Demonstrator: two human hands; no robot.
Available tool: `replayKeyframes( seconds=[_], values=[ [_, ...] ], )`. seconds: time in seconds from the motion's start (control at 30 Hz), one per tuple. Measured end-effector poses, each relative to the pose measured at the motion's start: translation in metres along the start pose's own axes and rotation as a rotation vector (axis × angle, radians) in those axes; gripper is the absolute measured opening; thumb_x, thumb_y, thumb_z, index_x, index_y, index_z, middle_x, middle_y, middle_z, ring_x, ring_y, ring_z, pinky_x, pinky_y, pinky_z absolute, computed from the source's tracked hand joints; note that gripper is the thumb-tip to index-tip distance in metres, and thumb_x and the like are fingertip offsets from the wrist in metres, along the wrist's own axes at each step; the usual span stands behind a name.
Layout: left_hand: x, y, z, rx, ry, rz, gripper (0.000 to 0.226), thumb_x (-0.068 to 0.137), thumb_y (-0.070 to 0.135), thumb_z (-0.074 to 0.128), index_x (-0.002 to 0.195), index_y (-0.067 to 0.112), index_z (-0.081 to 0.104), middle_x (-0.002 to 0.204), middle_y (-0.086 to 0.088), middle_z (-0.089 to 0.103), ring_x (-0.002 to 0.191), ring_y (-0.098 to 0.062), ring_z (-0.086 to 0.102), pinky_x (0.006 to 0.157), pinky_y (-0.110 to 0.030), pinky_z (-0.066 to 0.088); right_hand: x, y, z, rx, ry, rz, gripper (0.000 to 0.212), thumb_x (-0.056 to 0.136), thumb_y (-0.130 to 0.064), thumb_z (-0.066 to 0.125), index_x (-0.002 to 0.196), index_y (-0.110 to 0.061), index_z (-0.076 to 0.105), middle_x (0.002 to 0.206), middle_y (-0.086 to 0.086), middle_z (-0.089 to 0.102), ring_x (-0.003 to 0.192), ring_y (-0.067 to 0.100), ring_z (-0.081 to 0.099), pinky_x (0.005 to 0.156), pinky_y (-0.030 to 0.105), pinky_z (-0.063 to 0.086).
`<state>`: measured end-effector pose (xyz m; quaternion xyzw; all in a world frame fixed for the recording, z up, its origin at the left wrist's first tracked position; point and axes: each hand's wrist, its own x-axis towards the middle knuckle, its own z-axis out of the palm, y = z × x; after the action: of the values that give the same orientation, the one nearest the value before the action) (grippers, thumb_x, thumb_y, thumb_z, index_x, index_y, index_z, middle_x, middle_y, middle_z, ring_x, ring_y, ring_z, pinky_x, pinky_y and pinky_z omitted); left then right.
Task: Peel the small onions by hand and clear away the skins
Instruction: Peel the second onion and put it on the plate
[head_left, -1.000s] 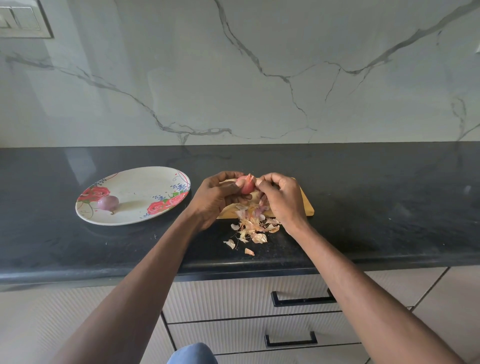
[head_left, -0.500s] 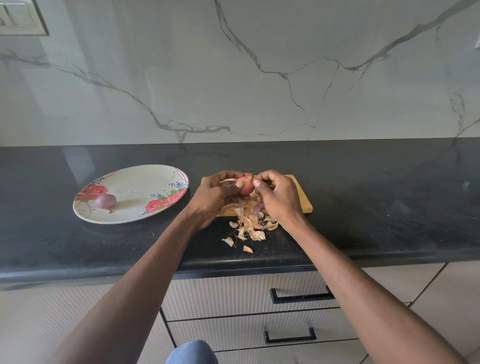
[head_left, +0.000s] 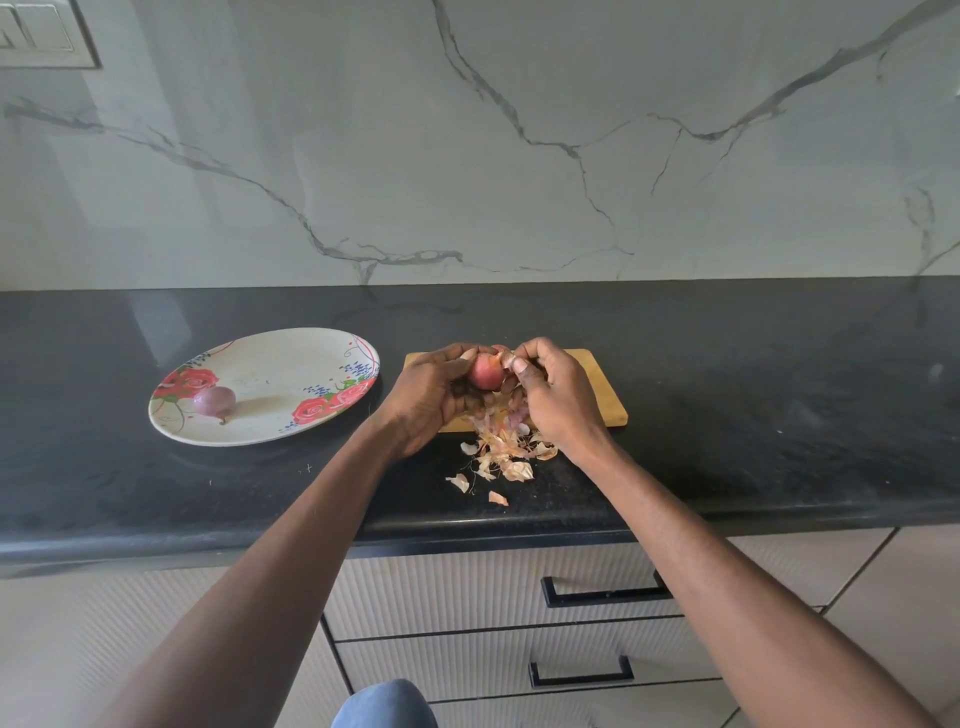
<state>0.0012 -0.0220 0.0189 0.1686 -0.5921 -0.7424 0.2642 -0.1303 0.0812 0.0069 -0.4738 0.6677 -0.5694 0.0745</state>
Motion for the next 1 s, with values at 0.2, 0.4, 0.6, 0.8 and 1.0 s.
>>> replayKeyframes(
  seconds=[0.2,0.4,0.6,0.8,1.0],
  values=[
    [0.001,0.0025,0.001,-0.041,0.034,-0.009,0.02,0.108,0.006,0.035,0.116,0.002,0.054,0.102,-0.025,0.063,0.07,-0.029,0.068,0.064,-0.03,0.062,0.001,0.0006,-0.0011,0.045,0.041,-0.018,0.011,0.102,-0.005,0.053,0.095,-0.01,0.06,0.087,-0.018,0.064,0.075,-0.014,0.061,0.062,0.015,0.05],
    [0.0004,0.004,0.0002,-0.06,0.036,0.003,0.018,0.104,0.002,0.043,0.115,-0.002,0.057,0.109,-0.027,0.065,0.079,-0.032,0.068,0.068,-0.028,0.062,0.0007,0.0019,-0.0021,0.048,0.081,-0.028,0.013,0.095,0.001,0.061,0.093,-0.011,0.063,0.085,-0.016,0.067,0.079,-0.009,0.065,0.068,0.012,0.05],
    [0.0011,0.0053,-0.0007,-0.097,0.084,0.027,0.013,0.104,0.003,0.046,0.114,-0.002,0.053,0.104,-0.026,0.066,0.075,-0.034,0.071,0.065,-0.03,0.062,-0.0031,0.0044,-0.0024,-0.01,0.118,-0.138,0.007,0.091,-0.006,0.07,0.093,-0.011,0.076,0.085,-0.015,0.07,0.076,0.005,0.071,0.066,0.026,0.06],
    [0.0007,0.0022,0.0013,-0.037,0.055,0.038,0.01,0.099,0.002,0.057,0.108,0.0,0.055,0.094,-0.018,0.069,0.075,-0.029,0.071,0.07,-0.034,0.064,-0.0005,0.0023,0.0012,0.009,0.083,-0.128,0.019,0.084,-0.019,0.081,0.1,-0.011,0.078,0.094,-0.005,0.072,0.079,-0.001,0.067,0.062,0.013,0.053],
    [0.0005,0.0003,0.0007,-0.026,0.034,0.037,0.015,0.095,0.005,0.062,0.108,0.002,0.056,0.099,-0.025,0.069,0.075,-0.033,0.072,0.07,-0.033,0.063,0.0008,0.0031,0.0004,-0.019,0.096,-0.134,0.006,0.089,-0.003,0.072,0.089,-0.007,0.077,0.089,-0.019,0.066,0.08,-0.005,0.066,0.058,0.008,0.051]
  ],
)
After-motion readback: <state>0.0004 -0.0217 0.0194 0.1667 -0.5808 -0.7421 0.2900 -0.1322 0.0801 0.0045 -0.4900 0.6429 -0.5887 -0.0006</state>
